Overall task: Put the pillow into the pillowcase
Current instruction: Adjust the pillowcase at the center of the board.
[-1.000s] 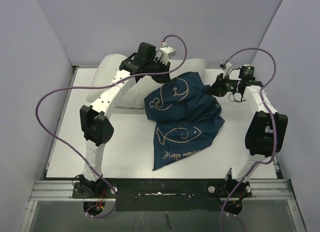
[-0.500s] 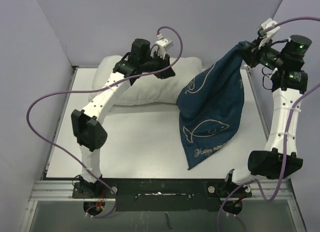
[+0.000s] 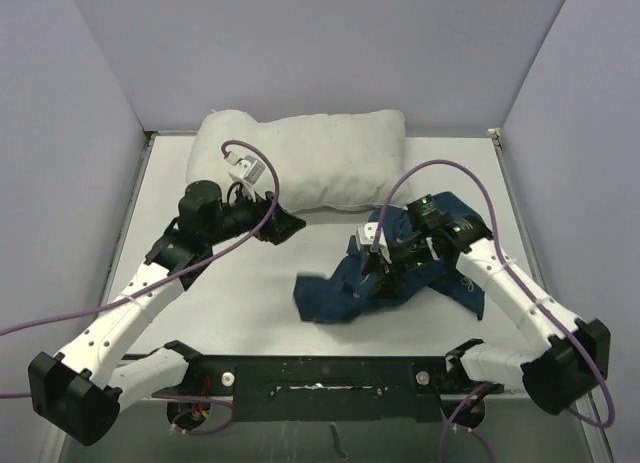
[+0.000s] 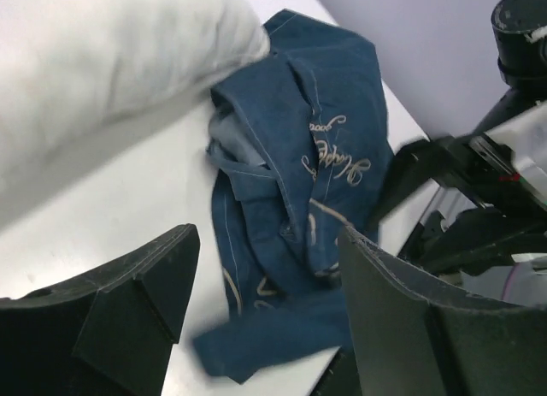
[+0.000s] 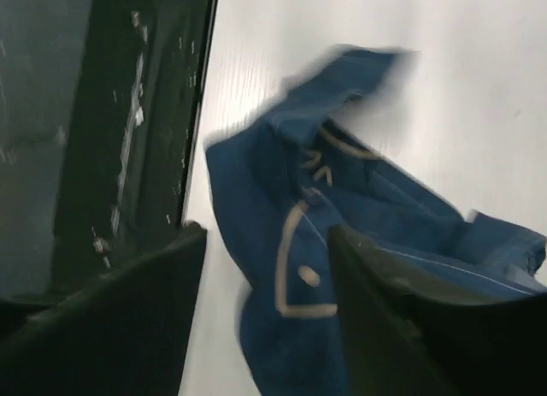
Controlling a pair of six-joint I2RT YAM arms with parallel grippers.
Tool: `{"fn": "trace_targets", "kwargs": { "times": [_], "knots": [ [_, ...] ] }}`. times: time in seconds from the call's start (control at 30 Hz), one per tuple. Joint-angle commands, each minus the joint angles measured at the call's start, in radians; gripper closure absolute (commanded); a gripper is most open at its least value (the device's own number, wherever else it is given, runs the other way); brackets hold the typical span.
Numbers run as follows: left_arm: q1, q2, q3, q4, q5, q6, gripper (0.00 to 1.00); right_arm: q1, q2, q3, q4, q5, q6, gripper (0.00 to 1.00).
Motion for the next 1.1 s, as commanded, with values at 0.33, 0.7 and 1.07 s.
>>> {"fn": "trace_targets", "kwargs": {
  "times": [0.33,0.7,1.07],
  "knots": [
    [-0.253,-0.11,-0.274,-0.079,-0.334,-0.324,0.34,-0.523,-0.126,-0.093,0.222,-0.066,0.148,0.02],
    [-0.434,0.187,-0.177,-0.239,-0.491,-0.236,0.25,-0.415,0.146,-0.012,0.359,0.403,0.211,0.02],
    [-0.434,0.302,-0.373,0.042,-0.346,-0.353,0.18,-0.308,0.439,0.106,0.383,0.493,0.252,0.06]
  ]
}}
